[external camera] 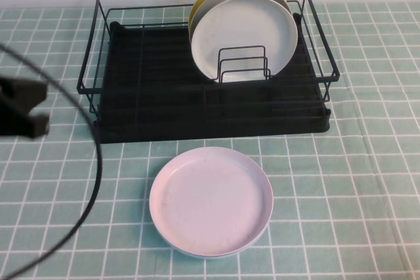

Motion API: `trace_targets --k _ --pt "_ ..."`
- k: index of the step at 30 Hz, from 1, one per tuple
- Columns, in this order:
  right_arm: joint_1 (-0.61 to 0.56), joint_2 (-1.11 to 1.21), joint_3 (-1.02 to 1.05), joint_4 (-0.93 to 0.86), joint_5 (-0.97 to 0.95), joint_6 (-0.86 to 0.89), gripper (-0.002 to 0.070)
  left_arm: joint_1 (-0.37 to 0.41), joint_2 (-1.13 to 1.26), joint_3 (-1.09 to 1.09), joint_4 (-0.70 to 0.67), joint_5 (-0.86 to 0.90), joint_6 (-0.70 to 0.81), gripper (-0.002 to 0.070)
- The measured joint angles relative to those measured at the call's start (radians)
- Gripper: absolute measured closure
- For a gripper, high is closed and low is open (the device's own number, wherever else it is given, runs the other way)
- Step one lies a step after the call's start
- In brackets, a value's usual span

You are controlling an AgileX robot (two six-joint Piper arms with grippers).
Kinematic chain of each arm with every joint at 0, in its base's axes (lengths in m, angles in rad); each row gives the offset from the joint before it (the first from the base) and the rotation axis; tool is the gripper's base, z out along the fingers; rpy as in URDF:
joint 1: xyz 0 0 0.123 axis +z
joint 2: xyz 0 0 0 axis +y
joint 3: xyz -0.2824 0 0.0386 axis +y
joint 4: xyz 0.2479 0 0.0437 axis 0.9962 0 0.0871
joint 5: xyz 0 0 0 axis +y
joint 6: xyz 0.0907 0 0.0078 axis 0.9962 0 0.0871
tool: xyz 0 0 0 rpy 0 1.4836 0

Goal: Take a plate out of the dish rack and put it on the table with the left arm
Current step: Grasp the plate from the shelf

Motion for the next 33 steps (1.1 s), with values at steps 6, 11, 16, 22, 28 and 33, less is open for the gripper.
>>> trace_targets --k 6,11,16,22,28,33 --pt "0.000 0.000 0.000 0.000 0.000 0.000 0.0694 0.000 0.208 -0.230 -0.229 0.077 0.230 0.0679" --pt "0.000 0.000 0.000 0.000 0.000 0.000 0.0694 -0.015 0.425 -0.464 -0.264 0.217 0.286 0.0677" --pt "0.000 0.000 0.000 0.000 0.000 0.000 0.0694 -0.094 0.596 -0.647 -0.252 0.277 0.320 0.0541" --pt "0.000 0.000 0.000 0.000 0.000 0.000 0.0694 -0.223 0.751 -0.778 -0.206 0.193 0.440 0.0284" --pt "0.000 0.000 0.000 0.000 0.000 0.000 0.0694 -0.324 0.860 -0.833 -0.198 -0.002 0.511 0.0250" --pt "0.000 0.000 0.000 0.000 0.000 0.000 0.0694 -0.356 0.950 -0.876 -0.200 -0.095 0.542 0.0247"
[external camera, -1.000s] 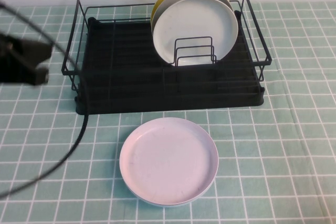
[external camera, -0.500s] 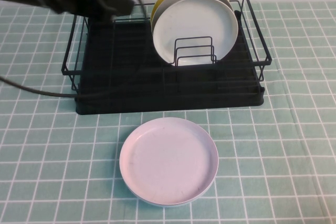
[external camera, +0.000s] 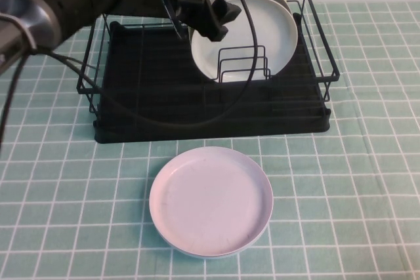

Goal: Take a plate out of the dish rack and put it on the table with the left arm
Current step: Grasp the plate from the shelf

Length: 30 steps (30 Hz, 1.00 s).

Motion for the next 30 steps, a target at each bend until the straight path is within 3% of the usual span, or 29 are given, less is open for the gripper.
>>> trace_targets --k 15,30 --pt "0.000 0.000 0.000 0.000 0.000 0.000 0.0694 -0.004 0.106 -0.037 -0.021 -0.153 0.011 0.0246" --pt "0.000 0.000 0.000 0.000 0.000 0.000 0.0694 -0.004 0.180 -0.047 -0.116 -0.187 0.075 0.0254"
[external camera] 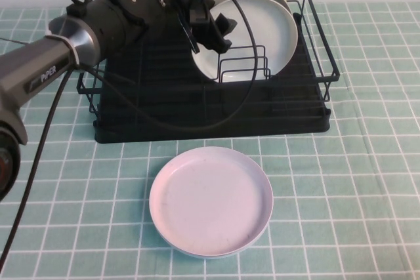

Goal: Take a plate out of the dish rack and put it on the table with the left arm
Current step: Grasp the plate from the shelf

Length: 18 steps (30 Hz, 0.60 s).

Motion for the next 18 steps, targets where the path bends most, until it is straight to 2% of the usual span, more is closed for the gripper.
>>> trace_targets --k 2,6,8,11,18 --pt "0.000 0.000 0.000 0.000 0.000 0.000 0.0694 0.000 0.007 -0.008 -0.003 -0.005 0.001 0.0300" --pt "0.000 0.000 0.000 0.000 0.000 0.000 0.0694 0.000 0.012 -0.019 -0.039 -0.040 0.003 0.0533" --pt "0.000 0.000 0.000 0.000 0.000 0.000 0.0694 0.000 0.014 -0.020 -0.045 -0.055 0.009 0.0603" --pt "0.000 0.000 0.000 0.000 0.000 0.000 0.0694 0.000 0.014 -0.020 -0.049 -0.064 0.012 0.0643" --pt "0.000 0.000 0.000 0.000 0.000 0.000 0.0694 0.000 -0.065 -0.020 0.019 -0.060 0.016 0.0655"
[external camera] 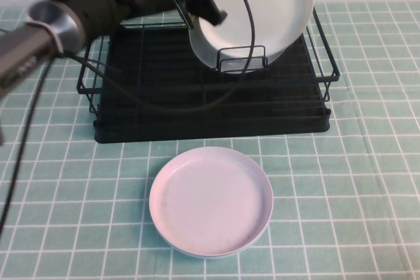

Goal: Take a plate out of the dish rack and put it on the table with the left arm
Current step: Grasp the plate from the shelf, then place the plate from the table

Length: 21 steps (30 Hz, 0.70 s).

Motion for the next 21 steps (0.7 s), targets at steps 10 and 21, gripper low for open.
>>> trace_targets --k 10,21 --pt "0.000 0.000 0.000 0.000 0.000 0.000 0.0694 -0.001 -0.311 -0.007 0.490 0.386 -0.547 0.0674" --pt "0.000 0.000 0.000 0.000 0.000 0.000 0.0694 0.141 -0.454 0.298 0.432 0.644 -0.889 0.0675"
